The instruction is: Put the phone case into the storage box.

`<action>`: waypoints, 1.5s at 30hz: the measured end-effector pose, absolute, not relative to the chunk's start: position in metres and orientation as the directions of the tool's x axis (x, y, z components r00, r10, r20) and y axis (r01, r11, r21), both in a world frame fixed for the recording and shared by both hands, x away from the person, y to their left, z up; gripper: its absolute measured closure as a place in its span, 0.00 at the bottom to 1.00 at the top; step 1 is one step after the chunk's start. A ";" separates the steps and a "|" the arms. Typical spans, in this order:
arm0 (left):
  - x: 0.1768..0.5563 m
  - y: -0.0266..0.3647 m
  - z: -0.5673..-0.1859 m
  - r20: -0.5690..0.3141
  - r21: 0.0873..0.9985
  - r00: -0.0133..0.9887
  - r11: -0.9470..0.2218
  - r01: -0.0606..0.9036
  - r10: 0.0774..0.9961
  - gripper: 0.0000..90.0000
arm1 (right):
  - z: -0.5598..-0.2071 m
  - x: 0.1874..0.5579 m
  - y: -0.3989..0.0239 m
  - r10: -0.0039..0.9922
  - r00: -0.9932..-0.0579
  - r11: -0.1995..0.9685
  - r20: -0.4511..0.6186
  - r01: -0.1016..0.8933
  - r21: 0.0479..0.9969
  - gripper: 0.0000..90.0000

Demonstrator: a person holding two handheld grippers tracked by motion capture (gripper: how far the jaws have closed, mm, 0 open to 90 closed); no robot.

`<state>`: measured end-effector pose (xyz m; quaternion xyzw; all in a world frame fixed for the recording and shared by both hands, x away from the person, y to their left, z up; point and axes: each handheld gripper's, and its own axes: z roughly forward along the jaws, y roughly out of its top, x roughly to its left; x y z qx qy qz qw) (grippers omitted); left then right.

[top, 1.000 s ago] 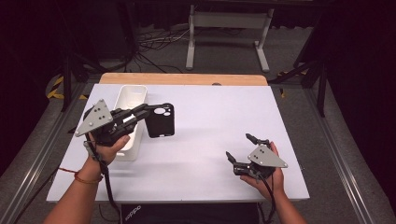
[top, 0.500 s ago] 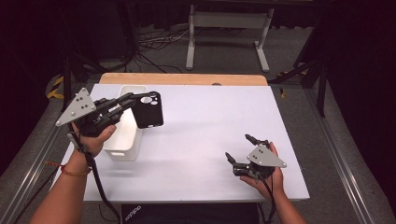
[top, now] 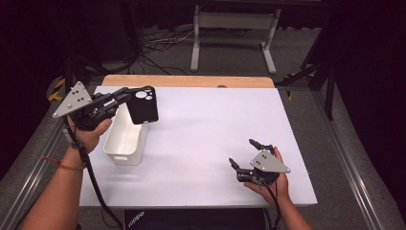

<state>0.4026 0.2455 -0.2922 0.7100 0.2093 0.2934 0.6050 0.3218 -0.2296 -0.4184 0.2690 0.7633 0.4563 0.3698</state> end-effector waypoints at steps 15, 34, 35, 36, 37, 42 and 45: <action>0.425 0.263 -0.296 0.171 0.980 0.714 -0.192 -0.052 0.679 0.91 | -0.419 0.321 -0.231 0.745 -0.584 0.446 -0.322 0.077 0.892 0.15; 0.456 0.284 -0.306 0.149 0.983 0.683 -0.183 -0.024 0.715 0.91 | -0.419 0.324 -0.231 0.751 -0.579 0.446 -0.318 0.089 0.890 0.15; 0.458 0.285 -0.307 0.147 0.983 0.681 -0.180 -0.022 0.718 0.91 | -0.419 0.324 -0.231 0.753 -0.578 0.443 -0.314 0.093 0.892 0.15; 0.460 0.286 -0.308 0.143 0.984 0.679 -0.176 -0.021 0.720 0.91 | -0.419 0.324 -0.232 0.754 -0.579 0.442 -0.312 0.095 0.892 0.15; 0.462 0.286 -0.309 0.140 0.985 0.676 -0.171 -0.021 0.723 0.91 | -0.420 0.324 -0.231 0.754 -0.578 0.442 -0.312 0.096 0.892 0.15; 0.472 0.291 -0.314 0.129 0.986 0.675 -0.167 -0.008 0.727 0.91 | -0.421 0.326 -0.231 0.753 -0.579 0.445 -0.312 0.100 0.890 0.15; 0.477 0.292 -0.316 0.130 0.985 0.672 -0.173 -0.003 0.729 0.91 | -0.421 0.326 -0.231 0.756 -0.578 0.441 -0.307 0.105 0.891 0.15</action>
